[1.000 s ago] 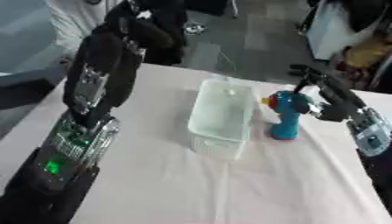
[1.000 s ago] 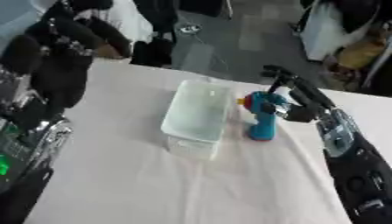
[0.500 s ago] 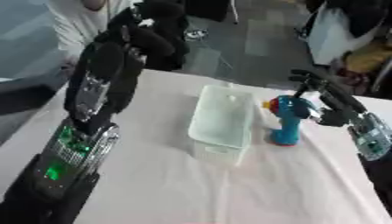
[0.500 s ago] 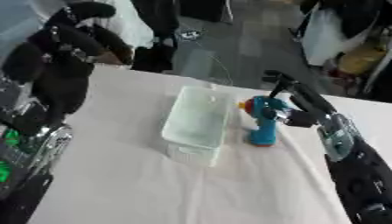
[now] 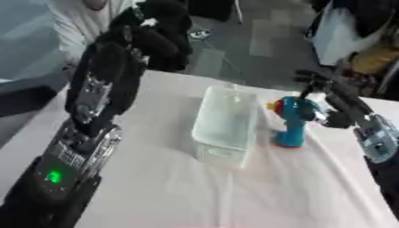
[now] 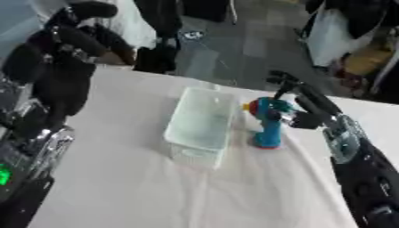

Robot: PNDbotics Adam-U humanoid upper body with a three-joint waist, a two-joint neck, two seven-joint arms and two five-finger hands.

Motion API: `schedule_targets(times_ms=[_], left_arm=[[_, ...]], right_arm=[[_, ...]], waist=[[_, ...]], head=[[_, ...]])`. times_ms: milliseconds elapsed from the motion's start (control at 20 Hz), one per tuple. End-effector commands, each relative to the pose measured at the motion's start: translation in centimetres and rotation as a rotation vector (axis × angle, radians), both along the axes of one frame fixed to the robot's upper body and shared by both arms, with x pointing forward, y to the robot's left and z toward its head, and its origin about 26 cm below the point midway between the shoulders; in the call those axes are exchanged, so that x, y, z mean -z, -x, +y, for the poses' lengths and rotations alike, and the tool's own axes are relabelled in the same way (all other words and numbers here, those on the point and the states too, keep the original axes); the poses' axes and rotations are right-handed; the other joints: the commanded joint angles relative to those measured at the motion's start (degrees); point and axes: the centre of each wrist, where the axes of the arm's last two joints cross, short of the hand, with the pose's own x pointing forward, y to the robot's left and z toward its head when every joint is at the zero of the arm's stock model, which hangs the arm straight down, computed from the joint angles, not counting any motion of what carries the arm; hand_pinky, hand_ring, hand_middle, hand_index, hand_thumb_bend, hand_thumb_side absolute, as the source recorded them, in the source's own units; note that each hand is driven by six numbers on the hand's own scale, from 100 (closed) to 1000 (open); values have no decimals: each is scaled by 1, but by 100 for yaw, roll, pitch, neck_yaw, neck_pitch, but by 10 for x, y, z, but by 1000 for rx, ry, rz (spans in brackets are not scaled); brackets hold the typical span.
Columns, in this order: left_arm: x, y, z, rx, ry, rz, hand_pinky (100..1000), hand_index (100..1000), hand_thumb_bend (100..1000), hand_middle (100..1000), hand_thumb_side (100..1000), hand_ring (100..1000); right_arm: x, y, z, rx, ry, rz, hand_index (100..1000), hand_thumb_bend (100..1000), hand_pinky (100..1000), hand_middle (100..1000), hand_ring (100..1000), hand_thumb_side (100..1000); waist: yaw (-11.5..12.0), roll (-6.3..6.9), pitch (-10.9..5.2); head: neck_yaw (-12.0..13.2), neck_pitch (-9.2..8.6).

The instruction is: Pick up objects on the table and place them in the box.

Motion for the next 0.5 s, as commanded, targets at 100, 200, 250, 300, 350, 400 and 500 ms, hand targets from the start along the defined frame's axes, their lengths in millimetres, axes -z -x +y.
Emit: schedule_targets(times_ms=[100,200,250,300,350,400,500], left_arm=[[-9,2,-1,13,5,-34,524,654,260,803,918,577],[-10,2,-1,13,5,-36,524,654,260,804,918,577],[-10,2,-1,13,5,-37,524,654,260,804,918,577],[-10,2,-1,13,6,-38,524,654,260,804,918,577],[-10,2,-2,14,7,-39,524,654,260,804,918,577],[-11,1,-2,13,7,-40,524,654,260,804,918,577],[-11,1,-2,13,6,-40,524,654,260,804,918,577]], right_arm=[[-1,-2,-11,-5,5,56,976,1000,897,1000,662,918],[1,-2,-13,-9,-31,79,962,1000,891,1000,657,898],[2,-2,-15,-12,-46,88,958,1000,889,1000,656,889],[4,-2,-16,-13,-68,98,958,1000,891,1000,657,892],[4,-2,-17,-14,-87,105,958,1000,892,1000,653,885],[4,-2,-19,-15,-105,110,957,1000,894,1000,653,887],[3,-2,-21,-7,-147,105,956,1000,893,1000,652,897]], waist=[[1,31,-20],[7,37,-2],[9,39,3],[12,42,12],[15,44,20],[16,46,26],[14,48,31]], head=[[-28,8],[-37,-4],[-40,-9],[-43,-21],[-43,-29],[-41,-32],[-41,-24]])
